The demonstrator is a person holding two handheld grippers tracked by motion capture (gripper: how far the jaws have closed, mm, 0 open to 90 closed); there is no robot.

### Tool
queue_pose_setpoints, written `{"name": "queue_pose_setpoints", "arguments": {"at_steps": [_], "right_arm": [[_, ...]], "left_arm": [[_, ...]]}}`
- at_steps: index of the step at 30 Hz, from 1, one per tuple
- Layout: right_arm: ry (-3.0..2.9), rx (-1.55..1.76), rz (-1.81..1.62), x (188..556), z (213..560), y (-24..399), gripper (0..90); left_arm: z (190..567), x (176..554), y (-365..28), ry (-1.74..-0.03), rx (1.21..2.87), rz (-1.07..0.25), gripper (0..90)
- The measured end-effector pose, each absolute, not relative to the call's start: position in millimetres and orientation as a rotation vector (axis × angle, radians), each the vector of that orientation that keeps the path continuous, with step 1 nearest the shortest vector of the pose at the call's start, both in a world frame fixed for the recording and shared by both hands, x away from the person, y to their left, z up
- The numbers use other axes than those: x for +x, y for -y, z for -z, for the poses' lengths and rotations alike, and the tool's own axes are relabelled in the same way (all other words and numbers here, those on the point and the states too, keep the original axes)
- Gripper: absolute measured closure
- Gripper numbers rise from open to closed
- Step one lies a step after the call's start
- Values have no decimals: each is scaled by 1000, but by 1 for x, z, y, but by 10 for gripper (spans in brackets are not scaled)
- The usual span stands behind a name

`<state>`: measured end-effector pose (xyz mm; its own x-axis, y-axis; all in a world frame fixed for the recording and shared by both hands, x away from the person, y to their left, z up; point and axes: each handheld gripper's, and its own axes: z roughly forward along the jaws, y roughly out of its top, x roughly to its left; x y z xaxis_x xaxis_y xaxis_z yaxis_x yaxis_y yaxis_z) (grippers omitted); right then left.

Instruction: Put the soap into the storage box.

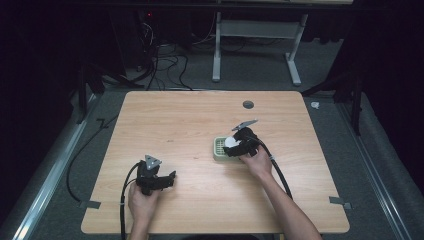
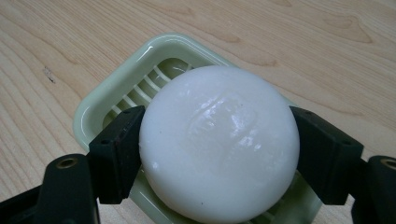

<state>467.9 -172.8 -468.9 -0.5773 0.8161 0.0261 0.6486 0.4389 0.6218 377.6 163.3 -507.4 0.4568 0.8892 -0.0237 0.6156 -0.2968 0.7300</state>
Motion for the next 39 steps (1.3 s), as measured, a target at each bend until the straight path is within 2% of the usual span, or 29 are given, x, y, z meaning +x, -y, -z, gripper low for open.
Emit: {"name": "queue_pose_setpoints", "arguments": {"at_steps": [17,26,39], "right_arm": [[-2414,1260,-852,466,468,172,236],[-2390,1264,-905,463,461,175,190],[-2346,1256,-970,458,449,182,186]], "left_arm": [[507,378,-163,-1251,2026,-514,176],[507,378,-163,-1251,2026,-514,176],[507,378,-163,-1251,2026,-515,176]]}}
